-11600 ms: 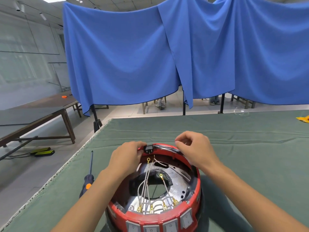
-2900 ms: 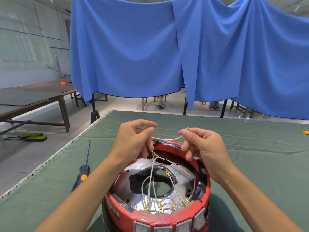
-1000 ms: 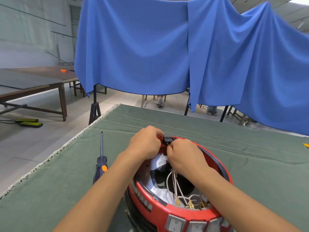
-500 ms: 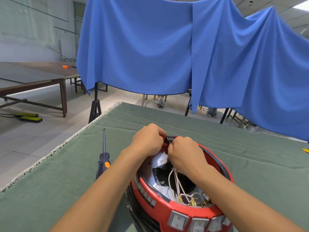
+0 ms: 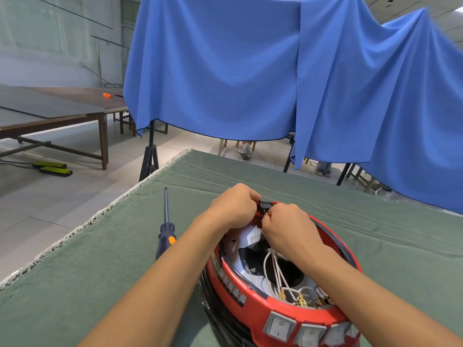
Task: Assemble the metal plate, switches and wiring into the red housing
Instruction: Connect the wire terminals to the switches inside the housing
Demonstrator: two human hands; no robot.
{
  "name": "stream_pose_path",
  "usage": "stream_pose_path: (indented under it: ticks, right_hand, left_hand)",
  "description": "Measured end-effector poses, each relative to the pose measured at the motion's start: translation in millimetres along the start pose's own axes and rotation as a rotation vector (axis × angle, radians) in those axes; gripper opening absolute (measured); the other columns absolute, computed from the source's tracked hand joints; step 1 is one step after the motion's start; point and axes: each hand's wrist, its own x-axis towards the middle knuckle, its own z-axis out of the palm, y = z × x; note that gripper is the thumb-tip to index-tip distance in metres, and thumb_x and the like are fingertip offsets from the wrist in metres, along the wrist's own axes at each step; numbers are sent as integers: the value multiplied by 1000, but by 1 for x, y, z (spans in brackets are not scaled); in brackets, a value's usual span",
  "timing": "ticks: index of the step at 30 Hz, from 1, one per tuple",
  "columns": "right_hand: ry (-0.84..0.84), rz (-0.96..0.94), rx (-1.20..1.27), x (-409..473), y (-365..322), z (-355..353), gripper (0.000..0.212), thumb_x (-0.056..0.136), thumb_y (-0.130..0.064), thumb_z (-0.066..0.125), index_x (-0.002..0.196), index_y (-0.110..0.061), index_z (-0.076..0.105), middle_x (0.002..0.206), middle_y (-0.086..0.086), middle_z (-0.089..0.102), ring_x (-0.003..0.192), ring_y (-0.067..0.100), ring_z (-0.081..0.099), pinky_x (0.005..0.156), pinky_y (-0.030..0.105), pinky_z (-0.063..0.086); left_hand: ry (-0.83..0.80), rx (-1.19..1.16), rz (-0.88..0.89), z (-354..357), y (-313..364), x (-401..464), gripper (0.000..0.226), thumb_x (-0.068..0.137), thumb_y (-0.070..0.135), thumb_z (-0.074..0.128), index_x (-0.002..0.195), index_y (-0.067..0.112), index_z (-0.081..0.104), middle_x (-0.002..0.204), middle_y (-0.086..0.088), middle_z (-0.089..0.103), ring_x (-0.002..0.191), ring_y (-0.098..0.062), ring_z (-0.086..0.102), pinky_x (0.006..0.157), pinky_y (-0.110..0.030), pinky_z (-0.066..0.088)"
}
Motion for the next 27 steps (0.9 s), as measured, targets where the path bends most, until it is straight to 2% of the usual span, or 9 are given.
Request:
stream_pose_path:
  ticks: [4, 12, 16, 19, 21, 24, 27]
  right_hand:
    - [7, -6, -8, 1, -1, 0, 35, 92, -19, 44, 58, -17, 37, 58, -1, 38, 62, 24, 44, 44, 27, 22]
    - [28, 22, 6, -1, -3, -1, 32, 91, -19, 44, 59, -14, 41, 61, 2, 42, 64, 27, 45, 44, 26, 21]
    - [38, 34, 47, 0, -1, 1, 27, 91, -20, 44, 72, -9, 58, 74, 8, 61, 67, 27, 53, 50, 27, 33]
    - [62, 52, 113, -1, 2, 1, 34, 93, -25, 47, 68, -7, 62, 67, 9, 63, 65, 27, 59, 56, 32, 45]
    - [120, 48, 168, -4, 5, -1, 37, 92, -28, 52, 63, -9, 65, 57, 7, 61, 58, 24, 58, 55, 32, 45]
    - [208, -2, 248, -6, 5, -7, 34, 91, -30, 56, 63, -15, 68, 53, 0, 61, 57, 19, 57, 53, 28, 42]
    - [289, -56, 398, -7, 4, -15, 34, 94, -28, 54, 67, -14, 69, 55, 0, 64, 58, 19, 58, 60, 32, 46]
  left_hand:
    - [4, -16, 4, 0, 0, 0, 47, 89, 3, 40, 127, 22, 60, 131, -1, 60, 118, -21, 54, 102, -40, 44]
    - [-1, -25, 14, -1, -2, -1, 48, 89, 3, 38, 127, 23, 60, 131, -1, 60, 118, -21, 54, 102, -39, 44]
    - [-22, -28, 27, -5, -5, 0, 47, 91, 2, 38, 127, 22, 60, 131, 0, 60, 119, -19, 54, 102, -35, 44]
    - [-55, -17, 52, -9, -6, 0, 49, 90, -1, 37, 127, 20, 60, 134, 0, 58, 123, -18, 52, 105, -34, 42]
    - [-49, -16, 59, -10, -6, 0, 46, 91, 1, 39, 126, 20, 61, 132, 0, 59, 122, -17, 52, 104, -32, 42]
    - [-28, -17, 75, -8, -5, 1, 41, 91, 6, 43, 123, 20, 64, 127, -2, 63, 118, -18, 55, 102, -32, 44]
    - [-38, -21, 80, -7, -5, 0, 41, 91, 6, 42, 121, 22, 65, 120, -4, 67, 110, -21, 59, 88, -25, 45]
